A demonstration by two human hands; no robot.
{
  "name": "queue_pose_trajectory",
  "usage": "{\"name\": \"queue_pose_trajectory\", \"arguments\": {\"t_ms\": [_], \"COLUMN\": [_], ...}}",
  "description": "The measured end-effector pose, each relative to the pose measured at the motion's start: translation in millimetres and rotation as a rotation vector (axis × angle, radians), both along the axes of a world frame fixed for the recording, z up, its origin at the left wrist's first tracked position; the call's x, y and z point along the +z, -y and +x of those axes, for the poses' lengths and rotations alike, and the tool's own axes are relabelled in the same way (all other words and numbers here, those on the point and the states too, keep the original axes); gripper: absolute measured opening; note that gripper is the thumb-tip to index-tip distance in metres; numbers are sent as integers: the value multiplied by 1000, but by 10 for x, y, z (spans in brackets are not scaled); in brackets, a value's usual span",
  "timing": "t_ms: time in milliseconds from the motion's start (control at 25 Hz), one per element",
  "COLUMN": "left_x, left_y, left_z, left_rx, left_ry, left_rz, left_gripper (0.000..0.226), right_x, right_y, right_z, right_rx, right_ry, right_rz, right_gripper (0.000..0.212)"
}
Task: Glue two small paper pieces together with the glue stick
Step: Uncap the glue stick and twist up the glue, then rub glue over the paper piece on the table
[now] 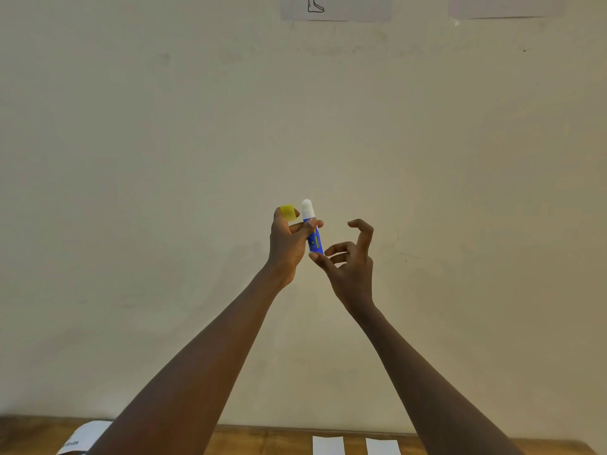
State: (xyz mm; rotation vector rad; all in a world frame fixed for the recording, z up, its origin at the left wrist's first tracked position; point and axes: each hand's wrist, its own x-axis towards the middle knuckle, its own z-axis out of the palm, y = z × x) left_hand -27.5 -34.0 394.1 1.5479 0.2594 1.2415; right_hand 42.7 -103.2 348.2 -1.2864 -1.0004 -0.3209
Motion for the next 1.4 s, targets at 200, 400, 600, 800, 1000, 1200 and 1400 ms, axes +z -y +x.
{"name": "queue_pose_trajectory", "arguments": {"t_ms": [200,400,600,800,1000,1200,1400], "left_x": [-50,-77,-121,-159,-223,-332,-505], "left_y": [23,-12,-52,-68,-92,-20,-26], "left_z": [60,77,86,121,102,89,110], "left_rx": [-2,-22,-38,-26,-85,-92,-46], "left_ry": [-36,-37,-25,-22,20,-21,-94], "left_rz": [-5,23,22,30,13,-37,-70], "left_gripper": [33,28,29,29,28,37,52], "right_x": [18,21,-31,-80,-93,-129,-304], "right_y": [-7,14,-6,-41,0,-33,-56], "right_z": [-25,20,17,8,35,43,113], "right_rx": [-37,54,136,111,300,132,70], "right_ry": [13,20,-6,52,-41,57,151], "right_rz": [-50,-131,-163,-192,-209,-134,-200], "right_gripper": [66,51,49,48,50,60,47]}}
